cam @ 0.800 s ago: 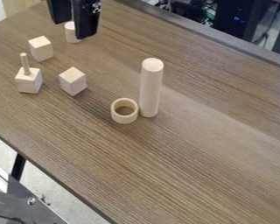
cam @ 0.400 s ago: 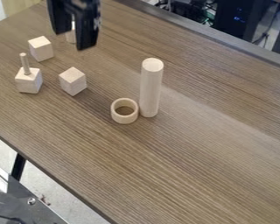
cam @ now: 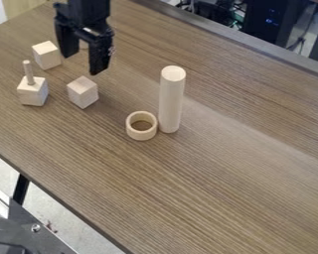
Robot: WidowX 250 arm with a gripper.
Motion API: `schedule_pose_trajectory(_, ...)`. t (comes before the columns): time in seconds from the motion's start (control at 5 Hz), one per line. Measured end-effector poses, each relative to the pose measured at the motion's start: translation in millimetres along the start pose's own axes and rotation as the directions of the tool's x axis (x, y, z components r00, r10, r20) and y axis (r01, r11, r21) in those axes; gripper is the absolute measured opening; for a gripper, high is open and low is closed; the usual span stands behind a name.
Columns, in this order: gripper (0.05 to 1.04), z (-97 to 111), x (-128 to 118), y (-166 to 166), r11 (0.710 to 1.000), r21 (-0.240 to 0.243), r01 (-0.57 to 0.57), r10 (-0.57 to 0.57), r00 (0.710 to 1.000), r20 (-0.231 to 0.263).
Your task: Put the wooden cube beside the wooden cylinder
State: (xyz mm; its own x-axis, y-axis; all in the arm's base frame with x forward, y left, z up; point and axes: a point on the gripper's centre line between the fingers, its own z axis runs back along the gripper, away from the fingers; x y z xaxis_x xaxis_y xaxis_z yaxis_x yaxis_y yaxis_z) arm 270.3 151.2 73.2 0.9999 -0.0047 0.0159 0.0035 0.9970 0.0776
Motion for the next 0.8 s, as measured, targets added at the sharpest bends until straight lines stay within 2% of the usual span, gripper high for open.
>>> schedule_pose_trajectory(0.6, 1.0, -22, -28, -7, 0.999, -0.048, -0.004, 0.002, 0.999, -0.048)
schedule_pose_trajectory(0.8, 1.0, -24, -29, -8, 0.999, -0.046, -0.001, -0.001, 0.999, -0.041)
